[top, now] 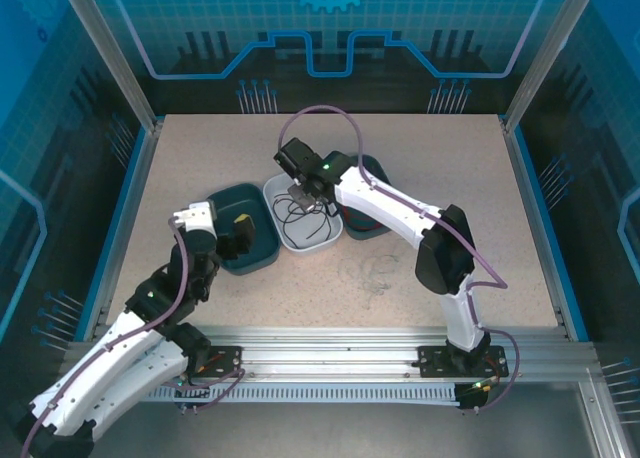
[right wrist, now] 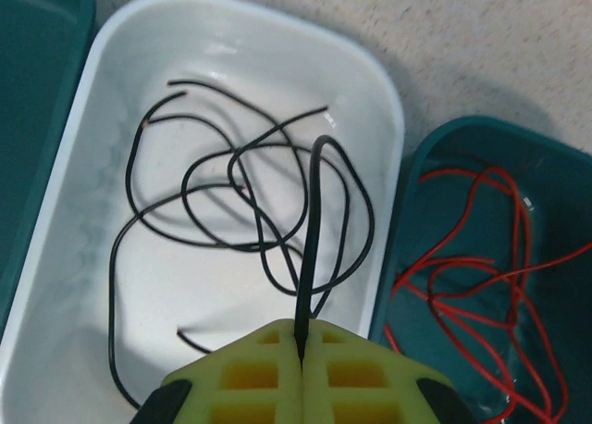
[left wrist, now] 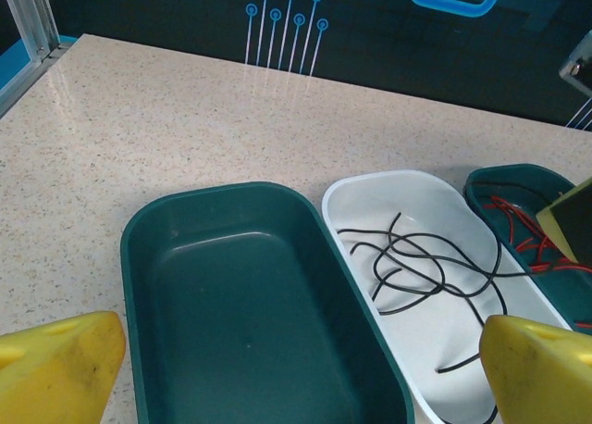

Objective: Untangle the cables

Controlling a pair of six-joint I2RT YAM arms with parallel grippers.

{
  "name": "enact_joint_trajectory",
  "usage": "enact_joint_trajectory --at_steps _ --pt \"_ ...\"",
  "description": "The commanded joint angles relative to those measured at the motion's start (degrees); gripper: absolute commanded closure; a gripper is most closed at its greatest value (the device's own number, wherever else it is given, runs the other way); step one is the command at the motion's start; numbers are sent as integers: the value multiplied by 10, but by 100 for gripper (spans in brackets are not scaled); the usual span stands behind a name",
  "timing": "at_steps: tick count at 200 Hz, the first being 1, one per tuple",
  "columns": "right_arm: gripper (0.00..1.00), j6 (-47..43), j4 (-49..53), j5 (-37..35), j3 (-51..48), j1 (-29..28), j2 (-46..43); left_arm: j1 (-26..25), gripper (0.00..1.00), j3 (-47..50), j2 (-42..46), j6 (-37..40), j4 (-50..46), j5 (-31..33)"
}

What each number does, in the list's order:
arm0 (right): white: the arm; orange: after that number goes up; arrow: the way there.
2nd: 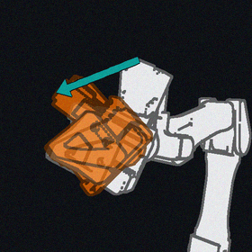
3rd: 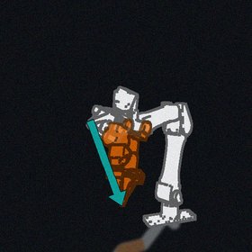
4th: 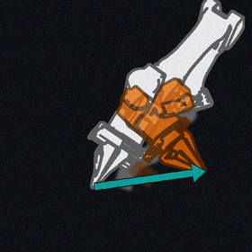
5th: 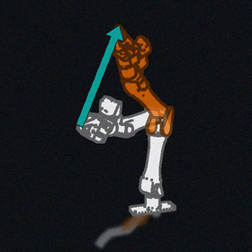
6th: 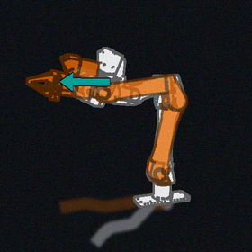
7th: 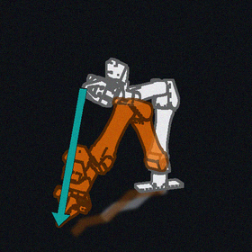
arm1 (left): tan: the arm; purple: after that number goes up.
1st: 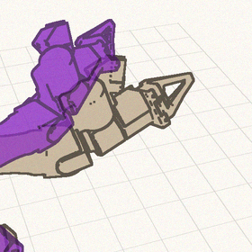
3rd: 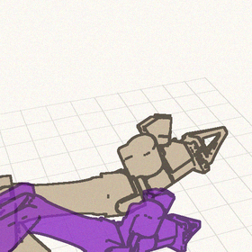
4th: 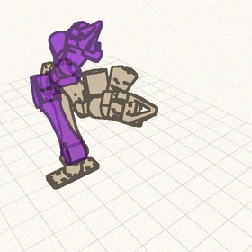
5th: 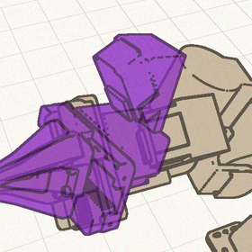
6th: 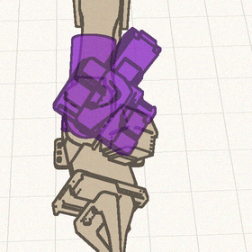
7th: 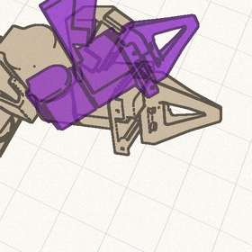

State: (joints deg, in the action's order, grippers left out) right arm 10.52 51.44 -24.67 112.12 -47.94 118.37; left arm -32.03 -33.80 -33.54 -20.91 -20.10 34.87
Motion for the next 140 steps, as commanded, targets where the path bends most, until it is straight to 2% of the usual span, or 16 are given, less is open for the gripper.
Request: enact_joint_trajectory --at_steps 1,36,78,140 --pt "100 19 64 28 12 -9 27 4 1 6 -11 -10 28 -8" --pt "100 18 104 61 24 -14 63 4 1 5 -28 -20 32 -13" --pt "100 13 102 74 30 -15 105 4 1 3 -27 -40 23 -1" --pt "100 10 134 75 94 -14 177 5 1 -2 -25 -46 9 1"
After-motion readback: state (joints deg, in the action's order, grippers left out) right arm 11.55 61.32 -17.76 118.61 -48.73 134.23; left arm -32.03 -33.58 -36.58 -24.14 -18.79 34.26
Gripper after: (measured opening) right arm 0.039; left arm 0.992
